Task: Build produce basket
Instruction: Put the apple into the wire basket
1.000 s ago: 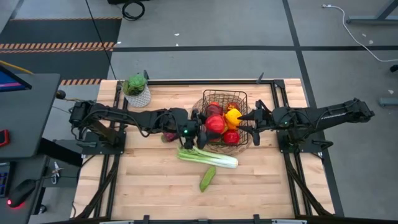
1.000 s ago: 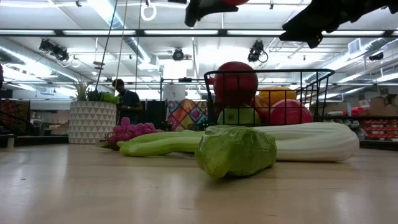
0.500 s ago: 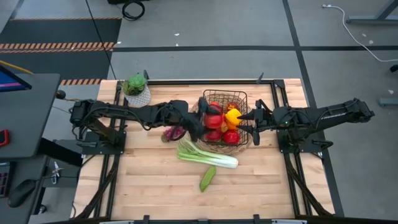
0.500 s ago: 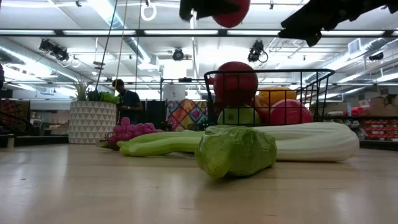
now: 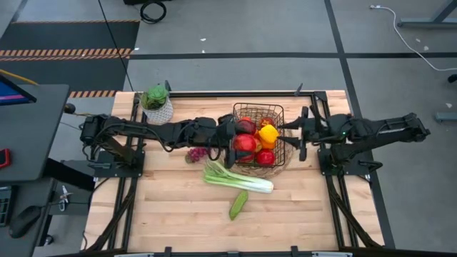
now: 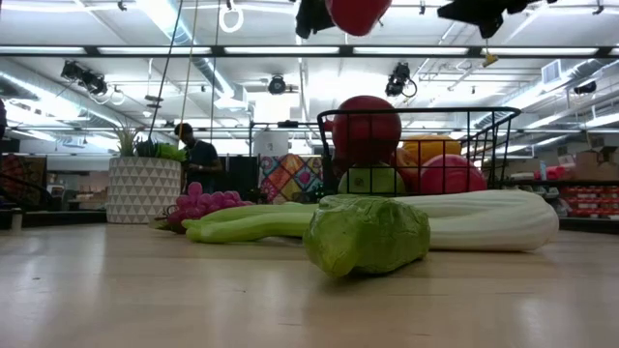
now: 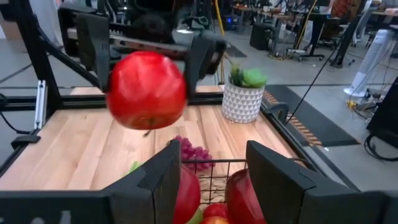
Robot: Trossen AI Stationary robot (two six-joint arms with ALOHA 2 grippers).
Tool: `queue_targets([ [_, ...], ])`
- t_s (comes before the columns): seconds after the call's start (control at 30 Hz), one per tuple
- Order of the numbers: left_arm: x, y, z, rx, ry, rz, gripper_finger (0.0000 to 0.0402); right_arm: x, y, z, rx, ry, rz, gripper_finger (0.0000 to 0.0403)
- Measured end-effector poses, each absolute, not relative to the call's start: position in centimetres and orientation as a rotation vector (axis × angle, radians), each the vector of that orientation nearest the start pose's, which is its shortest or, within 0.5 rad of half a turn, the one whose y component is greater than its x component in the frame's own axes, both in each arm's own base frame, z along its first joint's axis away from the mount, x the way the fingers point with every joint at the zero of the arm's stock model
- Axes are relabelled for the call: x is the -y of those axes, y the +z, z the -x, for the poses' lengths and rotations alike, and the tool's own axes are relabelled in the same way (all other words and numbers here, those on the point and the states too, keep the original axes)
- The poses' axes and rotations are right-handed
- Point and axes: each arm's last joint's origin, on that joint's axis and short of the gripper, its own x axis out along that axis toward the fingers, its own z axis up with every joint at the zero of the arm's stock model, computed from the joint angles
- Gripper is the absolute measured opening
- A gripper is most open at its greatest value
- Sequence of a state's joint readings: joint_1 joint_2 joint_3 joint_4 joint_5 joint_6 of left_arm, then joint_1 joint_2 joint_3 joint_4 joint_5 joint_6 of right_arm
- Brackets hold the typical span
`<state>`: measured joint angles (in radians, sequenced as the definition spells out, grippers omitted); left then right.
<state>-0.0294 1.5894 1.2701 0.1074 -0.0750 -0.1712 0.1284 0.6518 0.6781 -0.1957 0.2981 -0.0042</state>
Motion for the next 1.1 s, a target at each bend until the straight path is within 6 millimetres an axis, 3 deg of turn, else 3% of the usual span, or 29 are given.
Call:
queue_targets([
  [0.3,1.4,32.7,-37.1,-0.192,0.103,0.785,0.0378,-0.6,32.3,-12.2,-0.117,-0.211,0.065,0.0187],
  [0.5,1.5,32.8,-37.1,-0.245,0.013,1.088,0.0378,-0.3,32.6,-10.4,-0.080,-0.221,0.055,0.0187],
  [0.73,1.7,32.9,-37.0,-0.297,-0.041,1.295,0.0378,-0.2,33.0,-9.3,-0.036,-0.222,0.045,0.0187],
  [1.1,1.1,32.9,-37.0,-0.271,-0.003,1.321,0.0378,-0.2,33.0,-9.3,-0.035,-0.222,0.044,0.0187],
])
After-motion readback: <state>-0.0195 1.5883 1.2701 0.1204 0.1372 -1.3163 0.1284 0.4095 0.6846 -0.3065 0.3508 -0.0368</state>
